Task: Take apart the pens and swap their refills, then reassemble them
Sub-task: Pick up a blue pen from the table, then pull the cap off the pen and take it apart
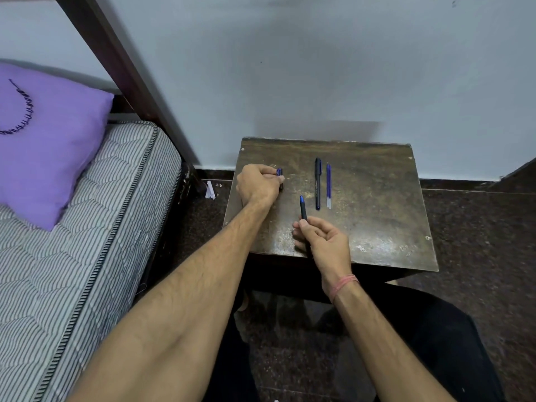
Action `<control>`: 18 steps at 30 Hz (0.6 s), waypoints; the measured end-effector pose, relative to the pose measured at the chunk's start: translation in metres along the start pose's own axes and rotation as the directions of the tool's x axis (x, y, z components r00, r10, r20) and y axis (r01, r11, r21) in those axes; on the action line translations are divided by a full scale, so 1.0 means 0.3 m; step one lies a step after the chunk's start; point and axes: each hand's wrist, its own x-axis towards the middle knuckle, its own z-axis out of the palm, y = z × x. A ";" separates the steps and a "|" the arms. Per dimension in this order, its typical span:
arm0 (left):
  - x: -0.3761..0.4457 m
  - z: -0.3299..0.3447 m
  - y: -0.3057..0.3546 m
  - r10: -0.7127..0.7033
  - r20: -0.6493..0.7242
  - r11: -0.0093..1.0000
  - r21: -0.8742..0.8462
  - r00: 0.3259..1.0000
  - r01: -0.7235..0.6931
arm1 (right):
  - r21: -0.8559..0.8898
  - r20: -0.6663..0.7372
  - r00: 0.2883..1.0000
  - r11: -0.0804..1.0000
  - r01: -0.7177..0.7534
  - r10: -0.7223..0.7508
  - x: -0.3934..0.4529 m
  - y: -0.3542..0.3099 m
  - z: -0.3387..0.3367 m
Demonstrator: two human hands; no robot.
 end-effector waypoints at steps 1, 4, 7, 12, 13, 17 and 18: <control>0.006 0.001 0.000 0.001 0.000 1.000 0.001 1.000 -0.001 | 0.001 -0.003 1.000 1.000 0.002 -0.002 0.003 0.005 -0.001; 0.017 -0.002 -0.002 0.005 0.003 1.000 0.010 1.000 -0.005 | -0.007 -0.004 1.000 1.000 0.006 -0.006 0.007 0.014 -0.005; 0.013 0.000 -0.003 0.032 -0.017 0.999 0.035 0.999 -0.032 | -0.018 -0.004 1.000 1.000 -0.002 0.002 0.008 0.016 -0.005; -0.032 -0.007 -0.011 0.030 -0.095 0.996 -0.080 0.995 -0.038 | -0.002 0.011 1.000 1.000 -0.012 0.012 0.010 0.007 -0.007; -0.051 -0.007 -0.019 0.017 -0.121 0.991 -0.126 0.992 -0.033 | 0.000 0.016 1.000 1.000 -0.011 0.011 0.010 0.006 -0.007; -0.166 0.016 -0.106 0.012 -0.034 0.959 -0.281 0.999 -0.021 | -0.018 0.044 0.999 1.000 -0.022 0.022 0.009 0.005 -0.013; -0.196 0.023 -0.139 0.051 0.062 0.949 -0.314 0.997 -0.029 | -0.029 0.060 0.998 0.999 -0.022 0.024 0.009 0.004 -0.017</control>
